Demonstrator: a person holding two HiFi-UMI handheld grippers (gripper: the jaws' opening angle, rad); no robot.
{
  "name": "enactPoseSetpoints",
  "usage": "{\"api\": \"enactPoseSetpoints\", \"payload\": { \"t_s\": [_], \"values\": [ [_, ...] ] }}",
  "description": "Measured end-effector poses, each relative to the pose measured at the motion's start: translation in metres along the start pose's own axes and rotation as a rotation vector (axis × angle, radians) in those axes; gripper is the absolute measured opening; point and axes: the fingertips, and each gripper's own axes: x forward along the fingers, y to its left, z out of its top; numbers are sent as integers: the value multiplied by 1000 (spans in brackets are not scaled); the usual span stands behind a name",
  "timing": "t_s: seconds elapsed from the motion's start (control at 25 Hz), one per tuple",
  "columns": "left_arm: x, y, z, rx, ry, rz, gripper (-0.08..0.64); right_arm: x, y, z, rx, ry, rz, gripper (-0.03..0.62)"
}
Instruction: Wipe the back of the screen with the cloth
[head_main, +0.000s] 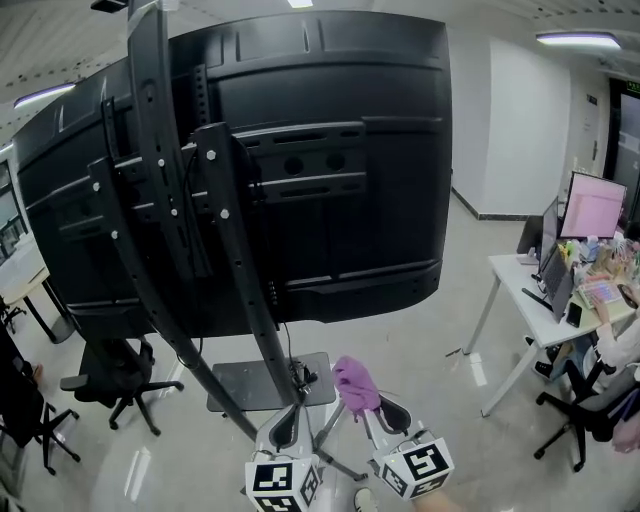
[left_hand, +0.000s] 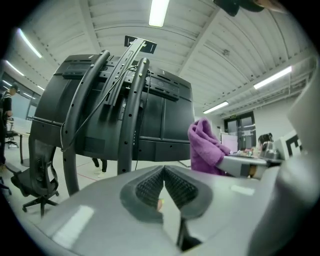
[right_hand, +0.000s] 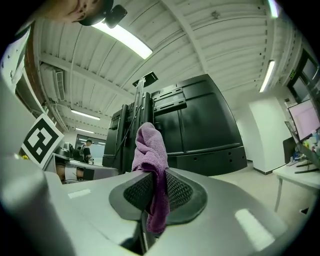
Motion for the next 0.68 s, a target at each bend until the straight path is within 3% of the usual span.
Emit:
{"api": "enactPoseSetpoints", "payload": {
  "t_s": [0.68],
  "values": [
    [-32, 12, 10, 17, -40, -9, 8, -5, 50, 18, -41, -47, 42, 44]
  ]
}}
